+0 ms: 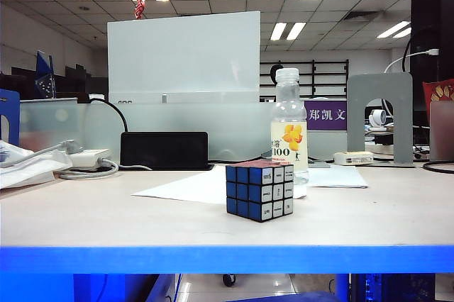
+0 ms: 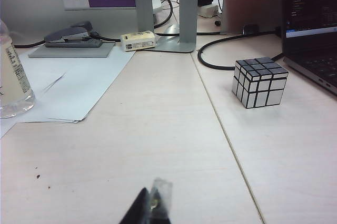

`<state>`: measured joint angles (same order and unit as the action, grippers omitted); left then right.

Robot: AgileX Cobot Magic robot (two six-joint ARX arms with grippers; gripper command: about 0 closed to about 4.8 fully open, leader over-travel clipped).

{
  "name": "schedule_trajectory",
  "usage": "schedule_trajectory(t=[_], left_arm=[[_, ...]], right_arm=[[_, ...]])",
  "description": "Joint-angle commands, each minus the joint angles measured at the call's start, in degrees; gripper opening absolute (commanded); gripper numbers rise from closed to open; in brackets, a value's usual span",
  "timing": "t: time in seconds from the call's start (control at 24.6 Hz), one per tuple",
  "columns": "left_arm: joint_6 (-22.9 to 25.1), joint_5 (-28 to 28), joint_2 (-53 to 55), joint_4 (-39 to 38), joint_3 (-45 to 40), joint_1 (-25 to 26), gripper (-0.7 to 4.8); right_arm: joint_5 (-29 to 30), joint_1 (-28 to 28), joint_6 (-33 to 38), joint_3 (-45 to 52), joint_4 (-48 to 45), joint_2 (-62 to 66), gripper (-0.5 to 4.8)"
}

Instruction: Rotate the Rubik's Cube so that the bottom side is facing up.

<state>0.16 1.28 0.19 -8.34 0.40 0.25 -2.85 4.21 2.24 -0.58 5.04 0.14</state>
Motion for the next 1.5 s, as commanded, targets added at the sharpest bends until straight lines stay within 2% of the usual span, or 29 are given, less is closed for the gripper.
schedule_trajectory(t=[0.04, 0.53, 0.81, 1.1, 1.22, 1.38, 1.5], left_arm=[[-0.2, 0.0, -0.1, 0.7, 0.1, -0.1, -0.05], [-0.4, 0.1, -0.1, 0.7, 0.1, -0.1, -0.05], [-1.1, 2.6, -0.1, 0.7, 0.1, -0.1, -0.05], [-1.1, 2.8, -0.1, 0.5, 0.1, -0.1, -0.06], [-2.3, 2.8, -0.1, 0.5, 0.1, -0.1, -0.05], [-5.5, 3.2, -0.1, 2.3, 0.1, -0.1, -0.05], [-6.5, 7.7, -0.1, 4.9, 0.1, -0.1, -0.05]], right_arm=[[0.0, 0.0, -0.1, 0.5, -0.8, -0.1, -0.05], [0.2, 0.0, 2.1, 0.5, -0.8, -0.1, -0.05], [0.2, 0.0, 2.3, 0.5, -0.8, -0.1, -0.05], [0.3, 0.0, 2.4, 0.5, -0.8, -0.1, -0.05], [0.3, 0.0, 4.1, 0.5, -0.8, -0.1, -0.05], [4.8, 0.0, 6.7, 0.5, -1.1, -0.1, -0.05], [8.2, 0.0, 8.1, 0.4, -3.7, -0.1, -0.06]])
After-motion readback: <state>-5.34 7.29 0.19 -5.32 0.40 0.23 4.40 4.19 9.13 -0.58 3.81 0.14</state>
